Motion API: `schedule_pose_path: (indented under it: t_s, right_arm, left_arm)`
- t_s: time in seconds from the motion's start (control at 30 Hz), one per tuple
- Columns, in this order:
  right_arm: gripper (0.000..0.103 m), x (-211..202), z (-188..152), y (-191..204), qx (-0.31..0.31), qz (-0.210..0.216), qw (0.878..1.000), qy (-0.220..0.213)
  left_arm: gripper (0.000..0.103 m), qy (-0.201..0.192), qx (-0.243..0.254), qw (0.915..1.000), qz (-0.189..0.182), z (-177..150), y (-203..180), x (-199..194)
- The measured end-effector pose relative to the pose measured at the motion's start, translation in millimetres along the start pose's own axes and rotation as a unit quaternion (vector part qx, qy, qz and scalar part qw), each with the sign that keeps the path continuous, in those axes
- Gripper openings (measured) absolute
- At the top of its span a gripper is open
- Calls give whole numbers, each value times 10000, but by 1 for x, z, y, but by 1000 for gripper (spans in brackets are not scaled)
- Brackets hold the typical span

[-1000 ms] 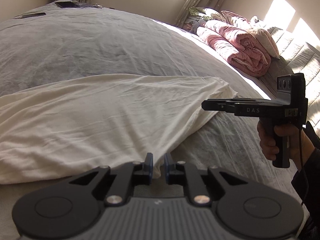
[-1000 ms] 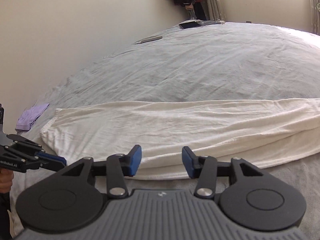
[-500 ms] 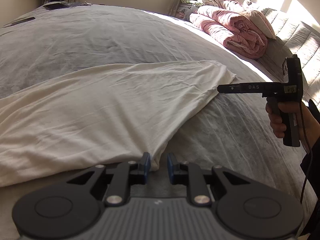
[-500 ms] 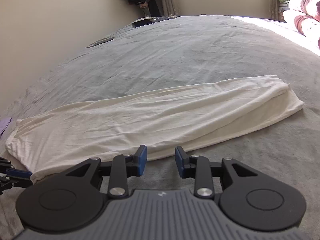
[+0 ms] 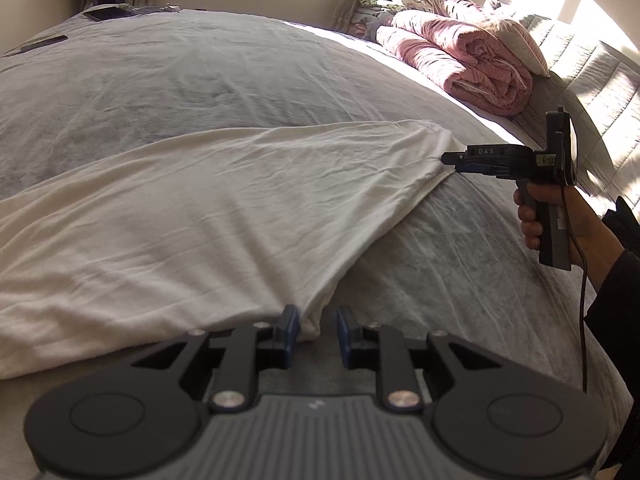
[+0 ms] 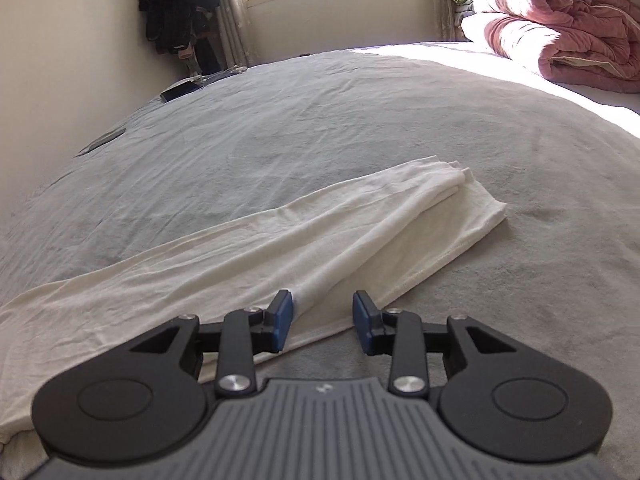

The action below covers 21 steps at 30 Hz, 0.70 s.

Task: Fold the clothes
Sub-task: 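Move the open right gripper along the strip toward the leg ends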

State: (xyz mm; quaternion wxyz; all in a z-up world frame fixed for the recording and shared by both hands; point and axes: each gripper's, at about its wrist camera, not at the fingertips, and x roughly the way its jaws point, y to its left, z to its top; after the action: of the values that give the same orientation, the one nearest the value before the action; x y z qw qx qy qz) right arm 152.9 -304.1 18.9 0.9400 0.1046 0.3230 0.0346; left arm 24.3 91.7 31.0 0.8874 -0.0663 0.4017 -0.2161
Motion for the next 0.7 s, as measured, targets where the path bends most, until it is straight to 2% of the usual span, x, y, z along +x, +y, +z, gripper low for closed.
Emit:
schedule_pose_path:
  t_s: [0.17,0.33,0.5,0.7]
  right_arm:
    - [37,16,15,-8,-281,-347,9990,-8]
    - [37,31,31,-15,-581,-688,9959,-11]
    - [37,47,47,-22,-881,-1027,9908,-15]
    - [37,60,54,-17,-983,-976,9903,63]
  left_arm:
    - [22,-361,-253,9989,167,7,11,-6]
    - [22,-352,-326,9967,649,8,21,5]
    - [22,-371,-201,9967,688,8,18,8]
    - [22,-362,-165,9969,677,8,18,8]
